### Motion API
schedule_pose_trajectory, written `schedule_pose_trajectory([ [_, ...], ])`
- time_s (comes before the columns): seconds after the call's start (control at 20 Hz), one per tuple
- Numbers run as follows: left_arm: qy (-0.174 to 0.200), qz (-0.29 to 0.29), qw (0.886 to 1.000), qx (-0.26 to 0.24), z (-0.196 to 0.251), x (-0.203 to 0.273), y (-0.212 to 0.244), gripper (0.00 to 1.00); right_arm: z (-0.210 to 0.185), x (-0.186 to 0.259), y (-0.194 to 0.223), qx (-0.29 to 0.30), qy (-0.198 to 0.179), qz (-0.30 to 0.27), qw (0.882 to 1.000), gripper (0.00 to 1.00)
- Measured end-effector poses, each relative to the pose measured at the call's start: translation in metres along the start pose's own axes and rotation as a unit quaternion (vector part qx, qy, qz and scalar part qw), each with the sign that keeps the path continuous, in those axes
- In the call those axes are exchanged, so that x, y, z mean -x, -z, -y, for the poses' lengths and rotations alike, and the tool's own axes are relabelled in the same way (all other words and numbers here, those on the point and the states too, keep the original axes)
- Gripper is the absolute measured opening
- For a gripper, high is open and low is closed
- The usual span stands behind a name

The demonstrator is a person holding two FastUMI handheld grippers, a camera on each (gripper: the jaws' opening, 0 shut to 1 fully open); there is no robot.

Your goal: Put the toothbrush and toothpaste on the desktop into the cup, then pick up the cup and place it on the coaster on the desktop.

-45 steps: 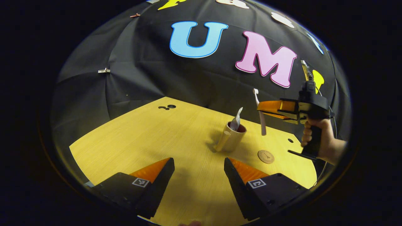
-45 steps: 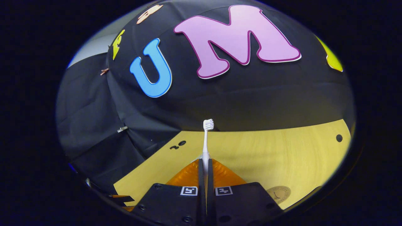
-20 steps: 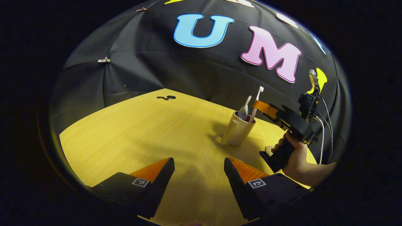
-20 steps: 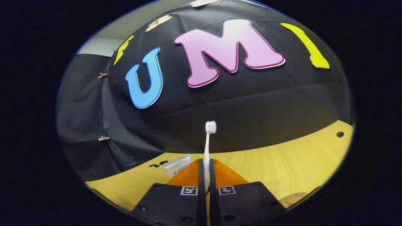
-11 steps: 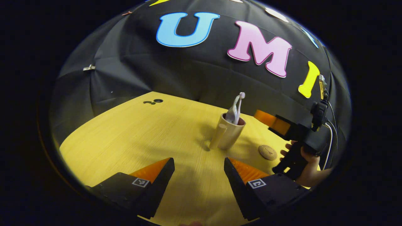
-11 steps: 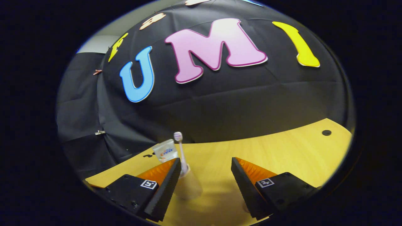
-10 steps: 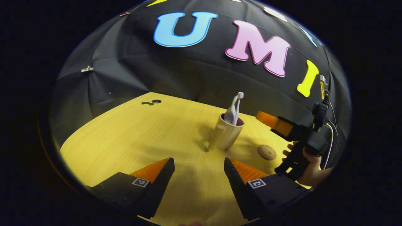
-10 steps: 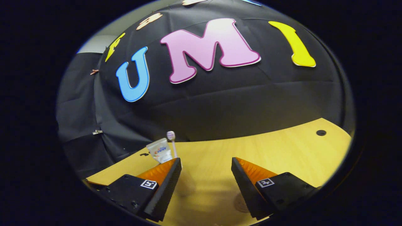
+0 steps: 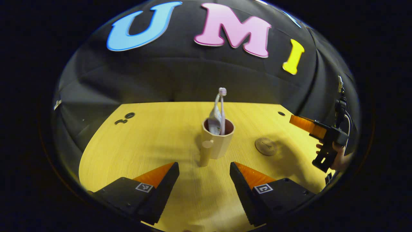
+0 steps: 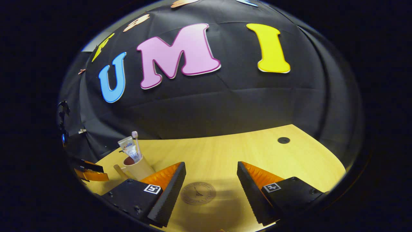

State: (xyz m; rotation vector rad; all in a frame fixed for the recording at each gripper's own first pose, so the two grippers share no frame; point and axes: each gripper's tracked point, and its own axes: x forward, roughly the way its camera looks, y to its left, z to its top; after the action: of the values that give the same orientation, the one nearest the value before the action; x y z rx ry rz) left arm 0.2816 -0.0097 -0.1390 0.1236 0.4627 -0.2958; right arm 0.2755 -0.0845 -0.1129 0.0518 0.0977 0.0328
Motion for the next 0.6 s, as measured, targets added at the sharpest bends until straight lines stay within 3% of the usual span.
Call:
schedule_pose_trajectory([
  [0.2, 0.017, -0.065, 0.995, -0.076, -0.007, -0.028, -0.005, 0.98, 0.05, 0.024, 0.003, -0.025, 0.045, -0.009, 0.999, 0.98],
  [0.4, 0.048, -0.124, 0.987, -0.094, -0.004, -0.057, -0.002, 0.97, 0.107, 0.05, 0.008, -0.046, 0.105, -0.014, 0.993, 0.98],
  [0.6, 0.054, -0.169, 0.975, -0.132, -0.002, -0.078, -0.003, 0.97, 0.156, 0.084, 0.026, -0.047, 0.15, -0.039, 0.987, 0.98],
])
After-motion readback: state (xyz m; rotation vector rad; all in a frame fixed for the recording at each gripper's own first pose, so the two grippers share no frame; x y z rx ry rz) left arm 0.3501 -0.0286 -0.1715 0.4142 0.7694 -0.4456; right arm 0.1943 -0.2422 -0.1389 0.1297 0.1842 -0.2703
